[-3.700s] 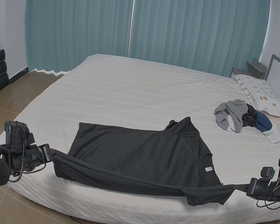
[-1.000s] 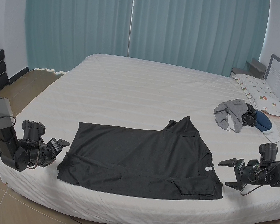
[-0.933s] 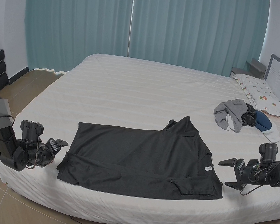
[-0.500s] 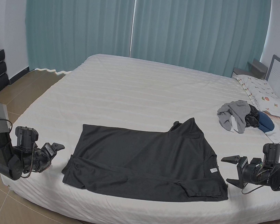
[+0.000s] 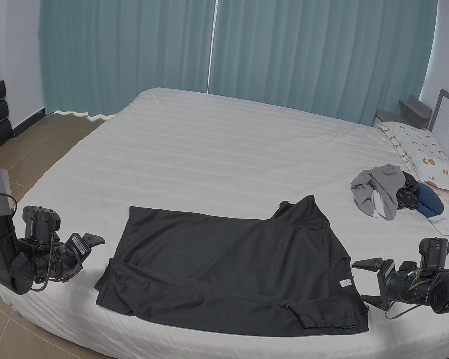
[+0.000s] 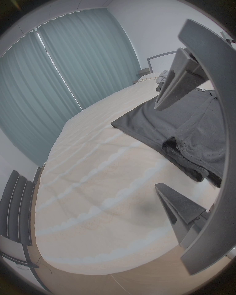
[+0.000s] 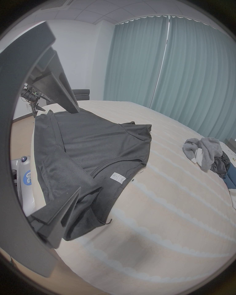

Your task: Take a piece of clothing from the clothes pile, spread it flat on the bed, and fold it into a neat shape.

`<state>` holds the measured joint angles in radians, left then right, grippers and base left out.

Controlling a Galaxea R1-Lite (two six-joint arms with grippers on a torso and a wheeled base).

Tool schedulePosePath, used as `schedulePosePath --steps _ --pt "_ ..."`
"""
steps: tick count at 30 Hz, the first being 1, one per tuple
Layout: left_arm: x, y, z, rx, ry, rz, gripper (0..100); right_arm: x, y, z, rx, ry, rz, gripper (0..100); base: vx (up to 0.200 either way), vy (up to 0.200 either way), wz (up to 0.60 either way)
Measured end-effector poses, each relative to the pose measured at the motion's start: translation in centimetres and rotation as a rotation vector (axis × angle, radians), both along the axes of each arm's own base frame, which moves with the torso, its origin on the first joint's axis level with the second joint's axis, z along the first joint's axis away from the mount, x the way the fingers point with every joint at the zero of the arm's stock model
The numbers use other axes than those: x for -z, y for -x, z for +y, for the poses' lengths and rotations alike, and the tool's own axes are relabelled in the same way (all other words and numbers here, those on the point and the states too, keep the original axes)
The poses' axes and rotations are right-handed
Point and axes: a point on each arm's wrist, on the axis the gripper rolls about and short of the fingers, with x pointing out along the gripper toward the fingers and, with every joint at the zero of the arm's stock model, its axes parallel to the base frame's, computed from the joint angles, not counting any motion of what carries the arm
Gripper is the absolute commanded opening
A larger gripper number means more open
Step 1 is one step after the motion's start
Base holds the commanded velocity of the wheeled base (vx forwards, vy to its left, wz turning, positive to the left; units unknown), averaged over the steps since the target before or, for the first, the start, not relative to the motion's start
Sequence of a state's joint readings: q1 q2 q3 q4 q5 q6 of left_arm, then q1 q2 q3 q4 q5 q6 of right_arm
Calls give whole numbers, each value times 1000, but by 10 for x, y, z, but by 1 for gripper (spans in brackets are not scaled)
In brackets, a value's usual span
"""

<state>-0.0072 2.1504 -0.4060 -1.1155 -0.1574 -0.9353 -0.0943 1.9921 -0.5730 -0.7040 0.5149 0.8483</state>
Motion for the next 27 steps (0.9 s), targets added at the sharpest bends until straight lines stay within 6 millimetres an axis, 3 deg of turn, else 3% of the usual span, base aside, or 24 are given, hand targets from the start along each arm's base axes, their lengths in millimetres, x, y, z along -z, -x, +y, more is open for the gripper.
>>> schedulePosePath --steps 12,21,27 --pt "-1 2 -13 42 -3 -2 100 1 0 0 -5 6 -1 100 0 -183 0" --pt "-4 2 -11 37 -47 -23 100 1 0 0 -5 7 0 100 0 0 0" --pt "-15 4 -6 75 -167 -74 100 1 1 0 -5 7 2 100 0 0 0"
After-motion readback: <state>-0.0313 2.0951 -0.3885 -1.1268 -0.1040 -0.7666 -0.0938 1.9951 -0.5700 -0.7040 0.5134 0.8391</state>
